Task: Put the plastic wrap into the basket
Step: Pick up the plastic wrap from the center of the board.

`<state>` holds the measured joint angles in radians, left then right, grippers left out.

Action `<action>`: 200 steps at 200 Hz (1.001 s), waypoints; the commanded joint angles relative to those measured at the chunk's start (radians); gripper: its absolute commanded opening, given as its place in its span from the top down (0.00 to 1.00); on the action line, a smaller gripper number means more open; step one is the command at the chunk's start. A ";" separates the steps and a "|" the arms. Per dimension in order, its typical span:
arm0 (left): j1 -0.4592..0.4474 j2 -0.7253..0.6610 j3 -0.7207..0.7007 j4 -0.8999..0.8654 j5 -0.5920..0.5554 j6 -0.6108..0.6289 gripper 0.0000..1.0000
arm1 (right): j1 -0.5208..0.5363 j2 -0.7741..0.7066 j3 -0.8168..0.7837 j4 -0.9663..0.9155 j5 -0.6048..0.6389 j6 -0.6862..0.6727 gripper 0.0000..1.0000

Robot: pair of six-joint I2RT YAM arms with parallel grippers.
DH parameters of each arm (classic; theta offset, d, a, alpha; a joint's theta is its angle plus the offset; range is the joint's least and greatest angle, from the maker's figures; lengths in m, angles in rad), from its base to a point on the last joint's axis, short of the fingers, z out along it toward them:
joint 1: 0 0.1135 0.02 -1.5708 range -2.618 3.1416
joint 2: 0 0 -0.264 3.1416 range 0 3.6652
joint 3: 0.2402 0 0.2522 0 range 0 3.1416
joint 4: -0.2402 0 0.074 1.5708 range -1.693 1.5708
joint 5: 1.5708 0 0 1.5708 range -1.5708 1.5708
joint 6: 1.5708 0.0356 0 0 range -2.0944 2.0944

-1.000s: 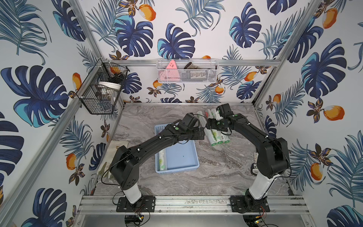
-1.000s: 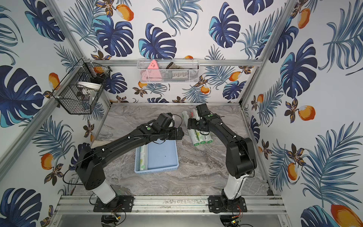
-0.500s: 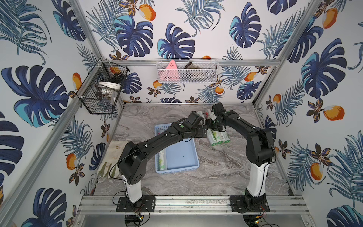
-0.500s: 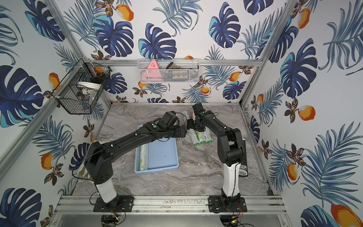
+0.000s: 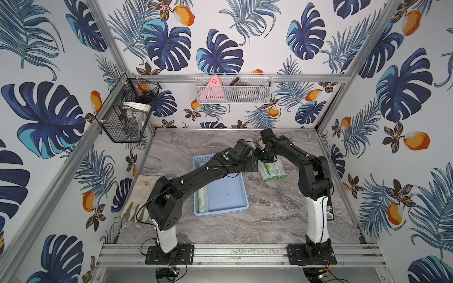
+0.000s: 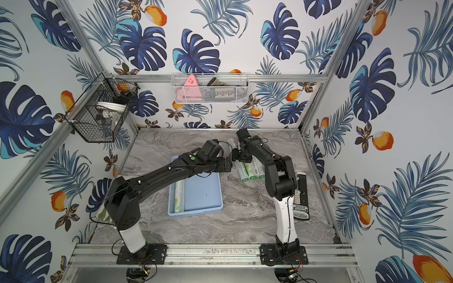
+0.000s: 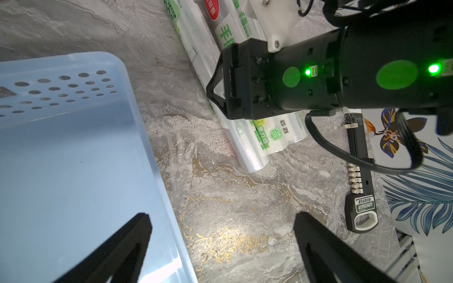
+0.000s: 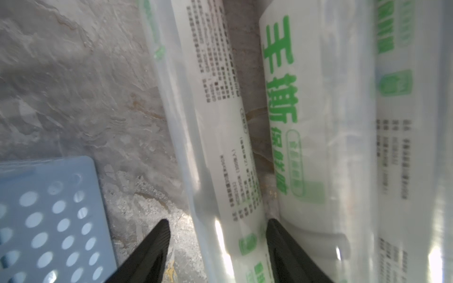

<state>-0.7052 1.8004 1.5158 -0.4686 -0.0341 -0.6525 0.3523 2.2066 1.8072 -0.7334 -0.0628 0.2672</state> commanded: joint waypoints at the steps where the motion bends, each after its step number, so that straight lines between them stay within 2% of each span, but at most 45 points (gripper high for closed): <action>1: 0.000 -0.012 0.000 0.004 -0.020 0.000 0.01 | 0.010 0.023 0.027 -0.043 0.024 -0.029 0.34; 154: 0.001 -0.076 -0.059 0.012 -0.062 -0.009 0.01 | 0.062 0.188 0.210 -0.155 0.129 -0.084 0.35; 200: 0.000 -0.087 -0.068 0.004 -0.059 -0.006 0.01 | 0.066 0.225 0.242 -0.170 0.138 -0.089 0.39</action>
<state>-0.7052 1.7245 1.4521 -0.4664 -0.0822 -0.6567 0.4168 2.4084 2.0392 -0.8680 0.0757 0.1902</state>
